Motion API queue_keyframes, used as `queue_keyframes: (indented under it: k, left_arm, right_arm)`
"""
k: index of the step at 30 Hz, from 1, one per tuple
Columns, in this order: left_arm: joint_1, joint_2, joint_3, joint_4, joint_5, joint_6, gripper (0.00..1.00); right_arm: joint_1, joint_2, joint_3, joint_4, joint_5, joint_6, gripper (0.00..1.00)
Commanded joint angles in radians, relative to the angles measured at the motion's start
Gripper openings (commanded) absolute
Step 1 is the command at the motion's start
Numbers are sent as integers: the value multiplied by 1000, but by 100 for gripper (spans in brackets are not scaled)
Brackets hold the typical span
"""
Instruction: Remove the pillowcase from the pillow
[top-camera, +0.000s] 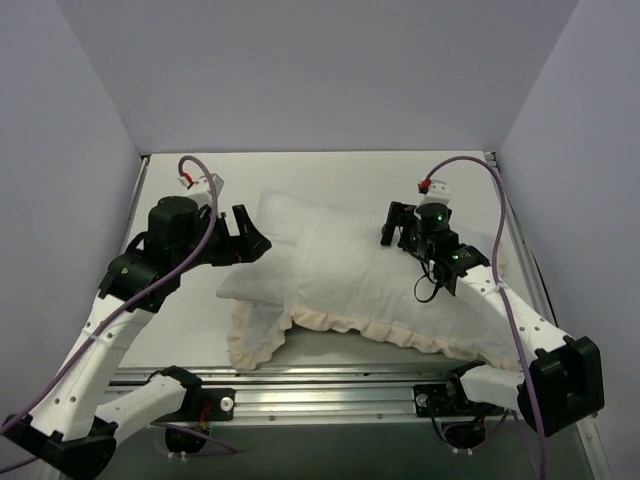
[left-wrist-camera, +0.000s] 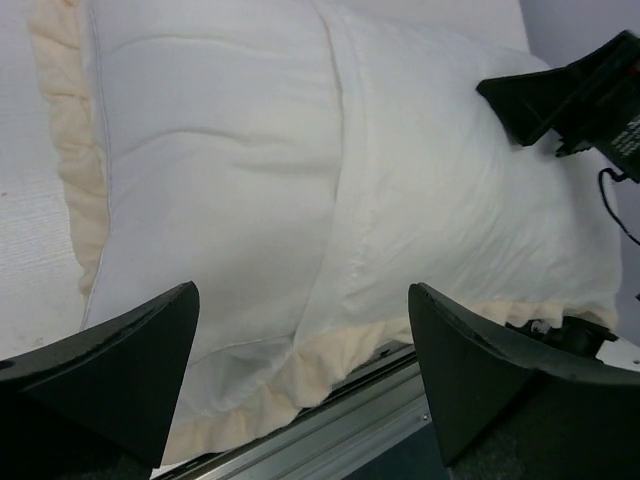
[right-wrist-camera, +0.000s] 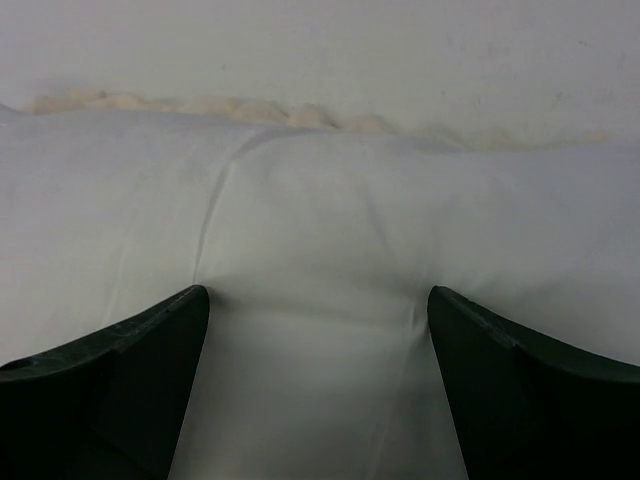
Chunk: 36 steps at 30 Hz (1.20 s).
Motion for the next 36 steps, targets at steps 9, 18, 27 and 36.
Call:
queue_keyframes:
  k: [9,18,27,36]
  left_arm:
    - [196,301,-84,377,43,-85,94]
    - [202,501,-51,529,259,-174,94]
    - [181,579,-83,546,281,-189,89]
    - [176,520,-136,587,282,-194,2]
  right_arm:
    - [3,293,143,314,-154,-247,85]
    - [129,316,278,173,-85,-267,86]
    - [316,384,460,12,109,-81,86]
    - [442,497,586,-146,174,-14,87]
